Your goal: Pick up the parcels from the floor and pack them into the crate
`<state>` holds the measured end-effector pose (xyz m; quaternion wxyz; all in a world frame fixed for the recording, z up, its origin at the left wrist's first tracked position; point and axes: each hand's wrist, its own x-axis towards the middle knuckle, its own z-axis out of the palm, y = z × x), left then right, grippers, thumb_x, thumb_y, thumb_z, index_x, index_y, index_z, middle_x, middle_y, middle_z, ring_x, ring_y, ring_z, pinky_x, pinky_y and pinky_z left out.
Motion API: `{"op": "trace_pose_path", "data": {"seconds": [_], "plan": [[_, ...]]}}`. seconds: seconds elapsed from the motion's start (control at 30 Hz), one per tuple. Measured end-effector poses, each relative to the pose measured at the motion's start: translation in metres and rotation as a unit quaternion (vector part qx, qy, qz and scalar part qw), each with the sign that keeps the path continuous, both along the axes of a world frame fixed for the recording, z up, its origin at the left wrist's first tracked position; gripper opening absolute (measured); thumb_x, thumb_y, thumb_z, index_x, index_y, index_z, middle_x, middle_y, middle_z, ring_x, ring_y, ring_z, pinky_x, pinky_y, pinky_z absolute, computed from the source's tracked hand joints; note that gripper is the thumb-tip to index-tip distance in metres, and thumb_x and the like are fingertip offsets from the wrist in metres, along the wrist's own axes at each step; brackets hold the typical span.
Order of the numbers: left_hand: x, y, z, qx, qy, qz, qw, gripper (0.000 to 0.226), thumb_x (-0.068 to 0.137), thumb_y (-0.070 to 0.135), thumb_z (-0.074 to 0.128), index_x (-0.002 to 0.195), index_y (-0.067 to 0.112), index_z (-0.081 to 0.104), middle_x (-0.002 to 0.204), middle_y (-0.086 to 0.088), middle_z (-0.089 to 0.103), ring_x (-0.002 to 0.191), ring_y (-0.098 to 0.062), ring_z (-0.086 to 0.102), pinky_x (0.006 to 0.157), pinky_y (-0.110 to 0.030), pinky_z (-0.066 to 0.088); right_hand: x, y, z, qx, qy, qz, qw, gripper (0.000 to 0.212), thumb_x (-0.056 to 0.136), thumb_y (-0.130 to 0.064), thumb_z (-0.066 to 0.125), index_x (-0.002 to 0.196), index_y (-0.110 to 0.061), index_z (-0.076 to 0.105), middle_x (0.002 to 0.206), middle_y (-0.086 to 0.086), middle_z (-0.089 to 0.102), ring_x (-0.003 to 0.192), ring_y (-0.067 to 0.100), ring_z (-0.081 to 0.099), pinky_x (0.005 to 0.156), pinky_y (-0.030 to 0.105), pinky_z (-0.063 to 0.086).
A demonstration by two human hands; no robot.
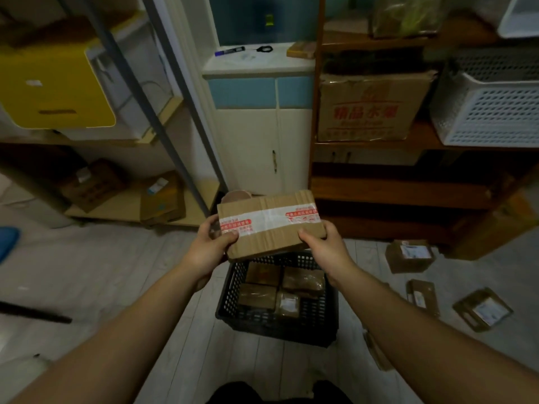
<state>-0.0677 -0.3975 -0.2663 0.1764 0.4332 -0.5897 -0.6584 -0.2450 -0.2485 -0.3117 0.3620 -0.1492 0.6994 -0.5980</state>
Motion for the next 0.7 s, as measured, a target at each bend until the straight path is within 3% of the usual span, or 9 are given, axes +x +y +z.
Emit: {"op": "trace_pose_path", "data": {"seconds": [0.1, 0.2, 0.4, 0.5, 0.6, 0.63, 0.7], "plan": [[-0.012, -0.018, -0.013, 0.021, -0.016, -0.016, 1.000, 0.062, 0.088, 0.016, 0.060, 0.139, 0.028, 0.029, 0.112, -0.003, 0.061, 0.094, -0.016, 0.063, 0.062, -0.026, 0.054, -0.007, -0.009, -0.007, 0.025, -0.002, 0.001, 1.000, 0.047, 0.087, -0.030, 0.063, 0.129, -0.024, 0.043, 0.099, -0.018, 0.052, 0.095, 0.006, 0.051, 0.070, 0.022, 0.040], [-0.025, -0.040, -0.026, 0.032, -0.032, -0.039, 0.998, 0.063, 0.087, 0.015, 0.060, 0.139, 0.030, 0.029, 0.108, 0.003, 0.059, 0.092, -0.014, 0.061, 0.058, -0.024, 0.054, -0.011, -0.018, -0.017, 0.047, -0.004, -0.008, 0.999, 0.042, 0.087, -0.027, 0.064, 0.125, -0.024, 0.045, 0.105, -0.010, 0.056, 0.098, 0.010, 0.053, 0.077, 0.026, 0.044], [-0.034, -0.100, -0.050, 0.045, -0.065, -0.141, 0.987, 0.089, 0.075, 0.013, 0.072, 0.139, 0.046, 0.021, 0.116, 0.001, 0.052, 0.097, -0.018, 0.056, 0.069, -0.033, 0.053, -0.005, -0.053, -0.034, 0.075, -0.016, -0.027, 0.997, 0.045, 0.086, -0.018, 0.064, 0.125, -0.031, 0.044, 0.101, -0.014, 0.058, 0.091, 0.003, 0.056, 0.066, 0.019, 0.045], [-0.033, -0.132, -0.069, 0.042, -0.074, -0.209, 0.974, 0.095, 0.070, 0.021, 0.078, 0.137, 0.053, 0.019, 0.120, 0.008, 0.047, 0.102, -0.014, 0.054, 0.068, -0.029, 0.056, 0.006, -0.077, -0.046, 0.105, -0.035, -0.047, 0.993, 0.032, 0.085, -0.025, 0.066, 0.112, -0.030, 0.049, 0.106, -0.006, 0.062, 0.094, 0.010, 0.060, 0.072, 0.024, 0.050], [-0.037, -0.157, -0.092, 0.007, -0.108, -0.271, 0.957, 0.082, 0.071, 0.032, 0.076, 0.120, 0.072, 0.024, 0.112, 0.022, 0.047, 0.099, -0.005, 0.052, 0.063, -0.014, 0.050, 0.009, -0.102, -0.064, 0.133, -0.061, -0.069, 0.987, 0.030, 0.083, -0.030, 0.068, 0.108, -0.025, 0.052, 0.103, -0.001, 0.065, 0.091, 0.013, 0.062, 0.070, 0.026, 0.050], [-0.039, -0.163, -0.101, -0.003, -0.120, -0.279, 0.953, 0.082, 0.072, 0.034, 0.075, 0.121, 0.072, 0.022, 0.111, 0.024, 0.046, 0.098, -0.003, 0.051, 0.060, -0.011, 0.046, 0.009, -0.109, -0.072, 0.140, -0.066, -0.068, 0.986, 0.032, 0.084, -0.029, 0.067, 0.111, -0.023, 0.051, 0.103, -0.002, 0.065, 0.090, 0.012, 0.063, 0.067, 0.024, 0.049], [-0.045, -0.173, -0.126, -0.006, -0.146, -0.286, 0.947, 0.091, 0.074, 0.034, 0.075, 0.141, 0.050, 0.015, 0.118, 0.017, 0.044, 0.105, -0.010, 0.049, 0.066, -0.015, 0.045, 0.006, -0.119, -0.095, 0.148, -0.070, -0.068, 0.984, 0.020, 0.087, -0.026, 0.065, 0.103, -0.024, 0.053, 0.095, -0.006, 0.064, 0.080, 0.003, 0.064, 0.059, 0.017, 0.047]]}}
